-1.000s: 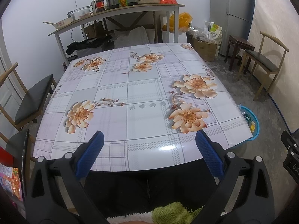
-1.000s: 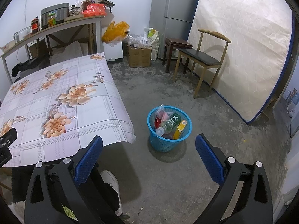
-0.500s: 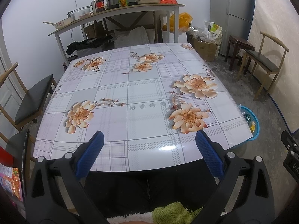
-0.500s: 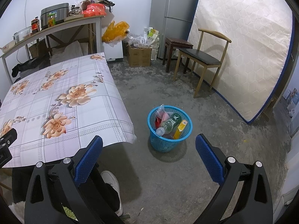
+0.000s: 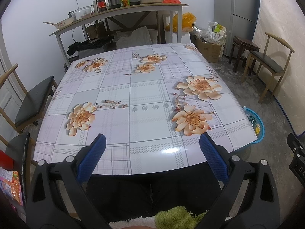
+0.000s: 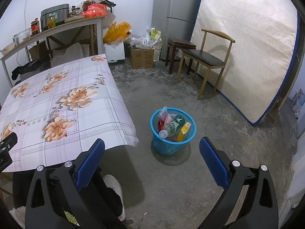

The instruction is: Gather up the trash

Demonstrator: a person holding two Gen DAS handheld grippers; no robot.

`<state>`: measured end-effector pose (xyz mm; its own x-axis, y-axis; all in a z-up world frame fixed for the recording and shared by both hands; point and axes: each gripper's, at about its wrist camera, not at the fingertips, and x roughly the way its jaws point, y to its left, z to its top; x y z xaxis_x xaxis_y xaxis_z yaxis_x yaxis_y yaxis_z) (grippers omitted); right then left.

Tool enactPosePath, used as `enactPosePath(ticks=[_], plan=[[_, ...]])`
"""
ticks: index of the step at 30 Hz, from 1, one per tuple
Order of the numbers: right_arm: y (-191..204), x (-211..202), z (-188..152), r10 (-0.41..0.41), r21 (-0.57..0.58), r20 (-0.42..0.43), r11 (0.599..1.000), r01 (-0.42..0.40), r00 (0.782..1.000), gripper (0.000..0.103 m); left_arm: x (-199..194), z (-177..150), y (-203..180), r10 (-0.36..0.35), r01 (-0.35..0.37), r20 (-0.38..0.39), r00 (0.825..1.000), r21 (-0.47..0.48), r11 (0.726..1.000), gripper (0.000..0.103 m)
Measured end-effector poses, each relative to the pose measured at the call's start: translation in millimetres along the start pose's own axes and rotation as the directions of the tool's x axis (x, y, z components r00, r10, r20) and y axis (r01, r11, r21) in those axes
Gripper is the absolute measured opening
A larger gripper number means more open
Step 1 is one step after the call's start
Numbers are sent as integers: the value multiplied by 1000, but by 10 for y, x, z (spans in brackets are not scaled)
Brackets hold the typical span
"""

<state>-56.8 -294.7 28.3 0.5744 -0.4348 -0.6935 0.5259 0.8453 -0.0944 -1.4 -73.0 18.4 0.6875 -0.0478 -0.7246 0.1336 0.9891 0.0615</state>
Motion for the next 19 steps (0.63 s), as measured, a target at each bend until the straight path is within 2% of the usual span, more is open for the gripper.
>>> enactPosePath(ticks=[19], plan=[[-7,1,-5,1,1,0,1000,-1,1000,97,-6,-7,9,-2,2,-1,1000,-6,1000,94]])
